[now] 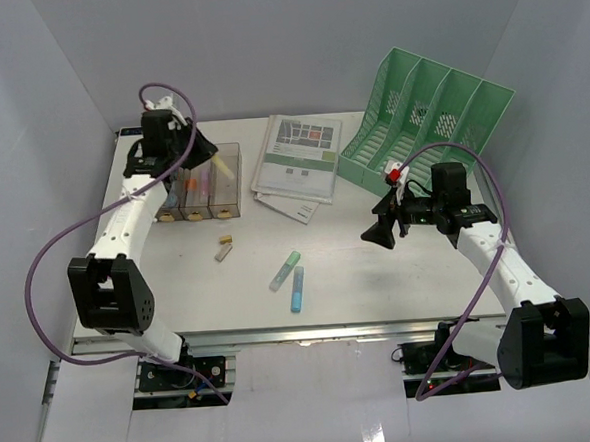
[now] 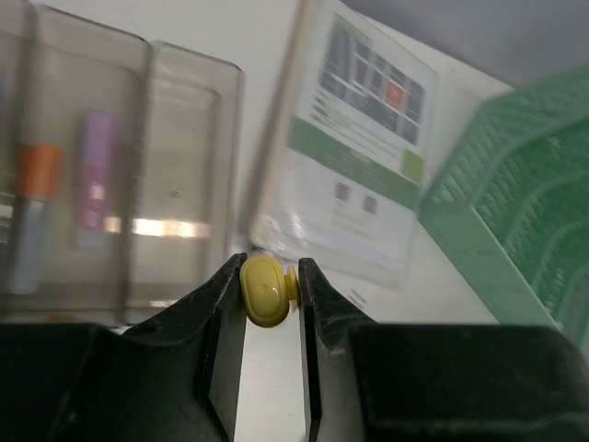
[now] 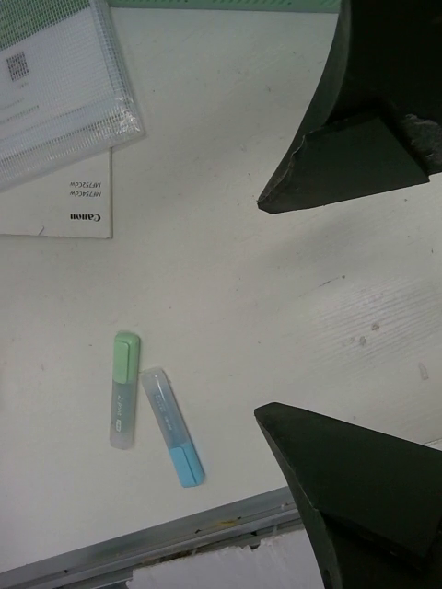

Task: Organize the desk

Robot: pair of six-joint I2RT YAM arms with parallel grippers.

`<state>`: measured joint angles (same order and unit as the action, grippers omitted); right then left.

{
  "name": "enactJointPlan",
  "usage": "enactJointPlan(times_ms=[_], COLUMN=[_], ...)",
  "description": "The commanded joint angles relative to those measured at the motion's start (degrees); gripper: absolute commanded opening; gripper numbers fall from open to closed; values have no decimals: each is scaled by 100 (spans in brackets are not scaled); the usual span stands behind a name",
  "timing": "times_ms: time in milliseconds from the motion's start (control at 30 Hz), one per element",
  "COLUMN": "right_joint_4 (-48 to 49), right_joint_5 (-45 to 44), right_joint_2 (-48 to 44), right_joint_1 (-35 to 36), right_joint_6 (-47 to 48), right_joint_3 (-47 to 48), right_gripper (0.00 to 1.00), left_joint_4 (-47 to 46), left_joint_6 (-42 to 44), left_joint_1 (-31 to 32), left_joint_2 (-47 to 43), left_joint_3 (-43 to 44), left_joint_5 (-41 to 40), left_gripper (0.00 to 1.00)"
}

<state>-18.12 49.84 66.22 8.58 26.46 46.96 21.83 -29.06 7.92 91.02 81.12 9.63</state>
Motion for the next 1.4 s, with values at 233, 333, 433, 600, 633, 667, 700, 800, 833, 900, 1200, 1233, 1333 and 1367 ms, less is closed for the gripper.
enactJointPlan(times_ms=[233, 333, 433, 600, 633, 667, 700, 800, 833, 900, 1200, 1233, 1333, 1367], right_joint_4=[-13, -7, -7, 2, 2, 2, 2, -2, -21, -77, -523, -600, -774, -800], right_joint_5=[-16, -10, -4, -1, -10, -23, -34, -73, -79, -68, 123, 180, 309, 338], right_joint_2=[29, 32, 32, 41, 47, 55, 61, 89, 108, 160, 345, 355, 375, 375], right_joint_1=[-52, -90, -102, -128, -141, -157, -163, -174, -180, -181, -255, -278, -335, -383], right_joint_6=[105, 105, 105, 105, 111, 119, 125, 172, 197, 250, 820, 942, 1249, 1311], right_joint_3=[-64, -73, -73, -90, -94, -98, -103, -126, -126, -119, -18, -15, -18, -26], right_gripper=[90, 90, 89, 89, 89, 89, 89, 89, 89, 89, 89, 89, 89, 89], left_joint_4=[1406, 1612, 1744, 2053, 2109, 2184, 2211, 2173, 2116, 1805, 169, 168, 203, 254], left_joint_6=[1013, 1088, 1174, 1385, 1410, 1443, 1458, 1441, 1416, 1363, 1159, 1187, 1282, 1317], left_joint_1=[-696, -697, -696, -696, -683, -667, -634, -425, -348, -222, 1702, 1973, 2548, 2726], left_joint_2=[1632, 2039, 2207, 2368, 2334, 2288, 2244, 1865, 1656, 1085, -1443, -1532, -1710, -1713], left_joint_3=[1752, 2069, 2207, 2369, 2392, 2417, 2399, 2125, 1916, 1482, -2093, -2287, -2765, -2825], left_joint_5=[-1381, -1478, -1599, -1613, -1465, -1264, -1153, -692, -495, -27, 1779, 1669, 1041, 752], left_gripper=[18, 20, 36, 77, 82, 86, 89, 92, 93, 93, 85, 82, 75, 72])
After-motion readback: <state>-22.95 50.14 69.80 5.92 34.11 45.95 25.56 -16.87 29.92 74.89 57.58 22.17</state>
